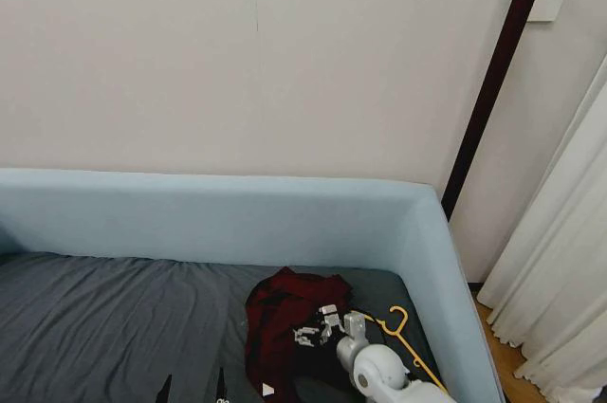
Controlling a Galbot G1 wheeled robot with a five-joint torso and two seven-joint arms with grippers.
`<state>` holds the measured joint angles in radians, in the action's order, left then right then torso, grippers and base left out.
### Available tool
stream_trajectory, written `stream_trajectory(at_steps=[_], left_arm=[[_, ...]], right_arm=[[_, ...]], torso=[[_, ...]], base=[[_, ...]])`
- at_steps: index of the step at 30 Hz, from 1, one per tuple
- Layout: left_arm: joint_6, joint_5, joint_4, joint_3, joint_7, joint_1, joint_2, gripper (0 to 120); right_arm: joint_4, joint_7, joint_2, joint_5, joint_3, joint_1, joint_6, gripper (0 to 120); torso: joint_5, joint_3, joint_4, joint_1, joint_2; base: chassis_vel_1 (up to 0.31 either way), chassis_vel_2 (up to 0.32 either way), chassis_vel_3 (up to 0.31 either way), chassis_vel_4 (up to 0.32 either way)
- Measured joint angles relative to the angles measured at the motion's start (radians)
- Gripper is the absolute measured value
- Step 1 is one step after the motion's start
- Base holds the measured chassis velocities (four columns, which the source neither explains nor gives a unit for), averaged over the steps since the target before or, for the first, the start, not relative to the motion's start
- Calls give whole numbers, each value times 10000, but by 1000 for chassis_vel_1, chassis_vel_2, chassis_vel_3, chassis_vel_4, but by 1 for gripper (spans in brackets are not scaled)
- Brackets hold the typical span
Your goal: Pick up the clothes from the sofa and hang them on the clothes hanger.
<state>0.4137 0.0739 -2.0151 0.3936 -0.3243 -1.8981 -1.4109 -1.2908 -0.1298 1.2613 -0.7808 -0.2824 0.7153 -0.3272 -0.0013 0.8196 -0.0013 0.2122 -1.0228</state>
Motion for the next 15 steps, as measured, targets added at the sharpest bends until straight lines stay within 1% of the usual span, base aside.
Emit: stream_trajectory(at_steps=[1, 4, 8, 10, 12, 13, 15], left_arm=[[0, 0, 0, 0, 0, 0, 0, 100], [67, 12, -44, 101, -28, -92, -12, 100], [110, 25, -16, 177, -39, -114, -21, 100], [126, 26, 58, 223, -84, -107, -32, 100], [141, 49, 76, 238, -102, -101, -32, 100], [141, 49, 76, 238, -102, -101, -32, 100], [141, 71, 83, 230, -105, -61, -18, 100]], right_arm=[[0, 0, 0, 0, 0, 0, 0, 100], [941, -168, 696, 351, -58, -257, -201, 100], [1333, -424, 994, 542, -39, -259, -136, 100], [1395, -485, 1073, 537, -46, -206, -61, 96], [1395, -546, 1129, 575, -43, -137, -49, 90], [1395, -546, 1129, 575, -43, -137, -49, 90], [1432, -616, 1139, 645, -8, -109, -63, 79]], torso=[[0, 0, 0, 0, 0], [3, 0, 3, 0, 0], [4, 0, 2, -1, 0], [1, 0, -1, -2, 0], [4, 0, 0, -2, 0], [4, 0, 0, -2, 0], [3, -1, 0, -2, -1]], base=[[0, 0, 0, 0], [0, 0, 0, 0], [0, 0, 0, 0], [0, 0, 0, 0], [0, 0, 0, 0], [0, 0, 0, 0], [0, 0, 0, 0]])
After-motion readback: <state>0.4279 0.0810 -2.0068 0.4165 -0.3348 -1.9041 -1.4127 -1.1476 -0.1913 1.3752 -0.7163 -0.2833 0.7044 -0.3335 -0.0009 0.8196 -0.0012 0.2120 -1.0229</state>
